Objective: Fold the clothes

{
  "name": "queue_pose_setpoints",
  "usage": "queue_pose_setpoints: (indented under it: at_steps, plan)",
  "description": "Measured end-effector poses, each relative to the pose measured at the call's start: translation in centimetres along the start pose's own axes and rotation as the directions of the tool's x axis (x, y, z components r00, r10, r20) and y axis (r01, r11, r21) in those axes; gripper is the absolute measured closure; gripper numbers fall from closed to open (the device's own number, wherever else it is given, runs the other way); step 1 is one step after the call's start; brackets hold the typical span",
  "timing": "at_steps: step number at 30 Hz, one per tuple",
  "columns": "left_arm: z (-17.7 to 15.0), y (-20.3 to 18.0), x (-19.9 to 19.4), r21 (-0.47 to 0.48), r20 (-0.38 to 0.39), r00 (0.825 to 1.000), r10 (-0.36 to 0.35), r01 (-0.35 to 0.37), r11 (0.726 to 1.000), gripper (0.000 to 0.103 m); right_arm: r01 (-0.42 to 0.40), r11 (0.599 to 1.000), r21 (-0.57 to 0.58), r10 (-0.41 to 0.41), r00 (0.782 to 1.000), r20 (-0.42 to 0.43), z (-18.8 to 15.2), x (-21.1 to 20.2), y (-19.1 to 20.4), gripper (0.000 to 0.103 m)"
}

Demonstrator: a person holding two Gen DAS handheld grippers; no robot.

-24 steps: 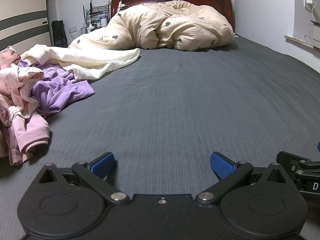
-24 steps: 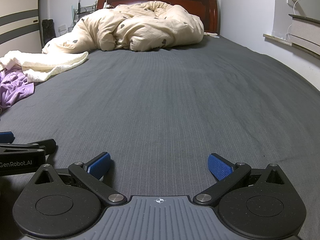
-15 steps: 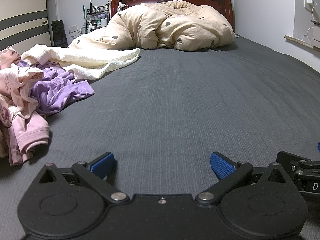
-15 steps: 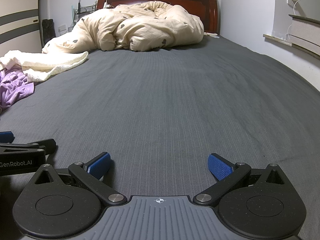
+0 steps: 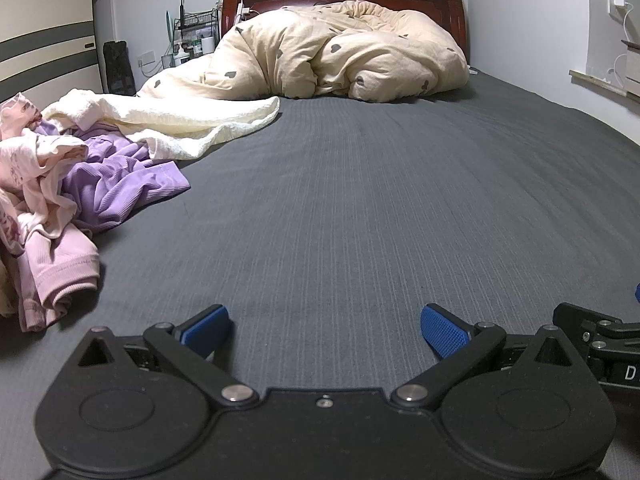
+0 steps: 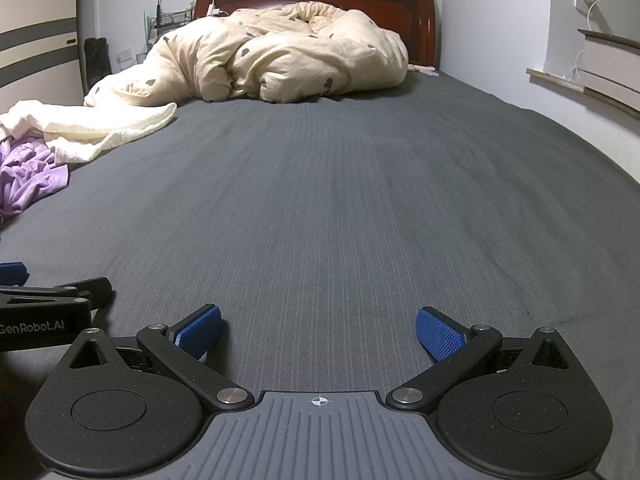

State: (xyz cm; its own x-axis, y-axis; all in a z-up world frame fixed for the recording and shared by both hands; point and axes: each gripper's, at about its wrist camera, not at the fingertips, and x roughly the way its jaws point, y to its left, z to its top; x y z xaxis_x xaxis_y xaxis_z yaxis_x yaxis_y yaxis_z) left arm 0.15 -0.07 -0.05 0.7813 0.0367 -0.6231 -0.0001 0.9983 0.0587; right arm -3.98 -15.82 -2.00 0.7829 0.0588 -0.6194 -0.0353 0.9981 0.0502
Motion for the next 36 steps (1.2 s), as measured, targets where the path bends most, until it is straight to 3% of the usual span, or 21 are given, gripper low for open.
queue_pose_setpoints:
  at_steps: [36]
  plan:
    - [0.09,-0.13,-0.07,-0.002,-0.001,1.0,-0.002,0.002,1.0,0.0,-0.001,1.0,0.001,0.001,1.0,-0.002,0.18,0.1,-0.18,0.0]
